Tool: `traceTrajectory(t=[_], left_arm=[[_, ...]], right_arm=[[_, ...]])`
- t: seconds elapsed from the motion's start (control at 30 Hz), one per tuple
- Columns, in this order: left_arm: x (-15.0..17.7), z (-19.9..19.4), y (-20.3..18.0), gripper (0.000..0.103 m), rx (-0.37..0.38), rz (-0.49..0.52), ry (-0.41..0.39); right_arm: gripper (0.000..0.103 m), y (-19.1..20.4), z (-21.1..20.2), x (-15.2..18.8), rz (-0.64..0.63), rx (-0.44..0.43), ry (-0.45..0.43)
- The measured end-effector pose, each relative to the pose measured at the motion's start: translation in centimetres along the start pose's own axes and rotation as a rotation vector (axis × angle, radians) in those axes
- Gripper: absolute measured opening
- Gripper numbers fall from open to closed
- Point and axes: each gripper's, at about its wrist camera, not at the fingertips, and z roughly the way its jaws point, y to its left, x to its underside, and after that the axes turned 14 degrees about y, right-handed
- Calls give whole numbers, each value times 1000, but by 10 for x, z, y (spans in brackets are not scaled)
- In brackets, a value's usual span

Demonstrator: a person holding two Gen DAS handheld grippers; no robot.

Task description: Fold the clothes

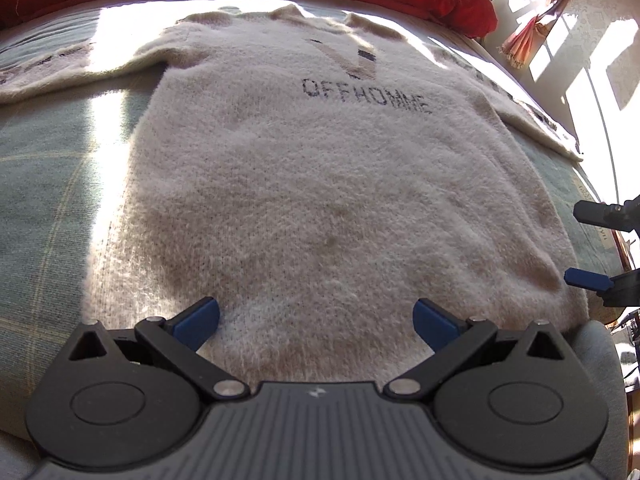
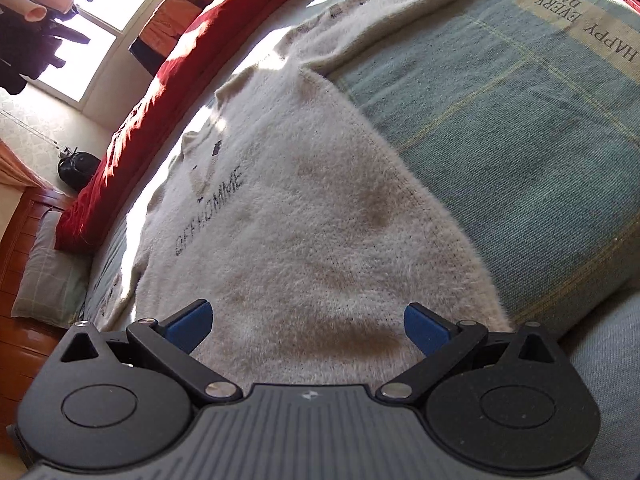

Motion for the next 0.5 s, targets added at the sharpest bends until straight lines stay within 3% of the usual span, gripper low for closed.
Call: traceTrajectory(t=[0.13,0.27,0.5], left_arm=[[-6,-9,-9,102,-34,33,-65],[-15,-13,-25,102,-71,101,-141],[-56,2,-44,102,-64,207,-147]], right_arm=[[103,-12,5,-3,20,33,6],[103,-10,-10,-11,1,21,-51],[103,18,-49,-90,-129,16,-175]])
